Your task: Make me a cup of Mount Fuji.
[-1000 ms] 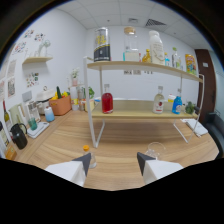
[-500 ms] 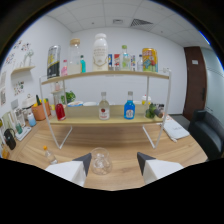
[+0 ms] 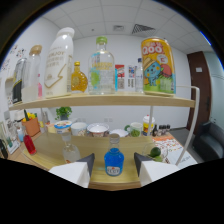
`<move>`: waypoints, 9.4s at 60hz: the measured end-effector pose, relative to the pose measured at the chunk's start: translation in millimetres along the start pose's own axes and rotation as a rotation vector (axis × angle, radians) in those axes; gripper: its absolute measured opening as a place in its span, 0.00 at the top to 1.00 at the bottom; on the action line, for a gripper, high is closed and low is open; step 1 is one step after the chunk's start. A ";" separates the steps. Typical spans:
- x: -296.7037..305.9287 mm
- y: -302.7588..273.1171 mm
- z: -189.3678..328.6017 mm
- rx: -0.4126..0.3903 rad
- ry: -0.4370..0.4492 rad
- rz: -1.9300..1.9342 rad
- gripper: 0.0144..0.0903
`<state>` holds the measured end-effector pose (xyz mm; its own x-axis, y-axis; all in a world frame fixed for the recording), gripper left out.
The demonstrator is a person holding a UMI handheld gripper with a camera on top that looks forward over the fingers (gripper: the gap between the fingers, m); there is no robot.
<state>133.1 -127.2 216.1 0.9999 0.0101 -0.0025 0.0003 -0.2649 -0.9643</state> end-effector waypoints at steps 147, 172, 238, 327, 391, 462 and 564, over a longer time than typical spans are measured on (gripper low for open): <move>4.7 35.8 -85.7 0.045 -0.021 -0.600 0.71; 135.9 186.3 -50.5 -0.250 0.076 0.010 0.71; -8.6 127.0 -130.4 -0.263 0.107 0.044 0.07; -192.8 -183.7 -23.5 0.104 0.072 0.047 0.65; -207.0 112.9 -70.4 -0.087 -0.100 0.594 0.66; -206.8 58.5 -66.6 0.005 -0.222 0.967 0.66; -146.2 120.6 -161.2 -0.270 0.040 0.006 0.05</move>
<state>-11.4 -316.1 142.9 0.9996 -0.0284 0.0077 -0.0079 -0.5126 -0.8586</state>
